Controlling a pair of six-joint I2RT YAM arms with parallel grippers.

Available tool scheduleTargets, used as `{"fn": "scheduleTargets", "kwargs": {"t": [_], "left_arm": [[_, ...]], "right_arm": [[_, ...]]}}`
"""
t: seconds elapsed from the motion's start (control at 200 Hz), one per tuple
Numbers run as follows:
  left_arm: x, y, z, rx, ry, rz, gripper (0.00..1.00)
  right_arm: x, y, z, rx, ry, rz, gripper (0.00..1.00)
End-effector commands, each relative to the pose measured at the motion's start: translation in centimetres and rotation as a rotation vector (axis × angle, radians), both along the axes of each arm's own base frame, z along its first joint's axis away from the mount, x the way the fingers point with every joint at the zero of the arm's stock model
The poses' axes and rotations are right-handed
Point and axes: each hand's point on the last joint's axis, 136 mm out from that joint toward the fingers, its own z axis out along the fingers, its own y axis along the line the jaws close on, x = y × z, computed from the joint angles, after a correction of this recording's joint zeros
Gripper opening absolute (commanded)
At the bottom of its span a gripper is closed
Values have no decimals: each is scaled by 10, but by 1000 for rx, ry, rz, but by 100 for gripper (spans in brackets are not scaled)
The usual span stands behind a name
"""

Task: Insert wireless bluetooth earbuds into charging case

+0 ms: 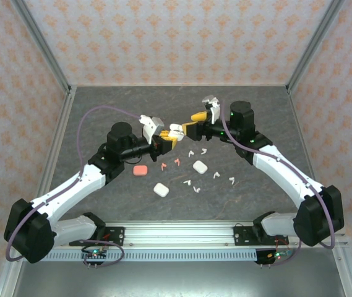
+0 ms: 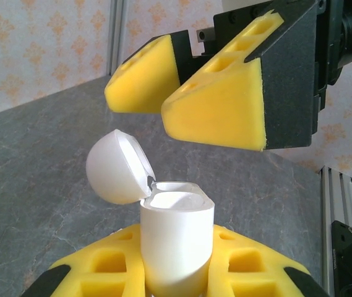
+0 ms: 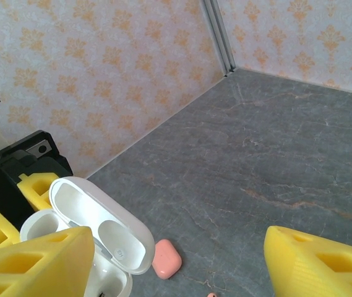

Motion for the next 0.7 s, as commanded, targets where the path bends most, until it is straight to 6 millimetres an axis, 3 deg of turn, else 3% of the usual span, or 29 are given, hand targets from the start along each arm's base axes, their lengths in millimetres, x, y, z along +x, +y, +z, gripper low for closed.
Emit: {"fn": "scheduleTargets", "kwargs": {"t": [0.0, 0.105, 0.23, 0.485, 0.696], "left_arm": [[-1, -2, 7, 3, -43, -14, 0], [-1, -1, 5, 6, -56, -9, 0], [-5, 2, 3, 3, -76, -6, 0], [-23, 11, 6, -7, -79, -9, 0], [-37, 17, 14, -43, -86, -19, 0]], "right_arm": [[-3, -5, 17, 5, -45, 7, 73], [-2, -19, 21, 5, -40, -45, 73], [10, -41, 5, -67, 61, -181, 70], [31, -70, -75, -320, 371, -377, 59], [37, -54, -133, -509, 472, -362, 58]]}}
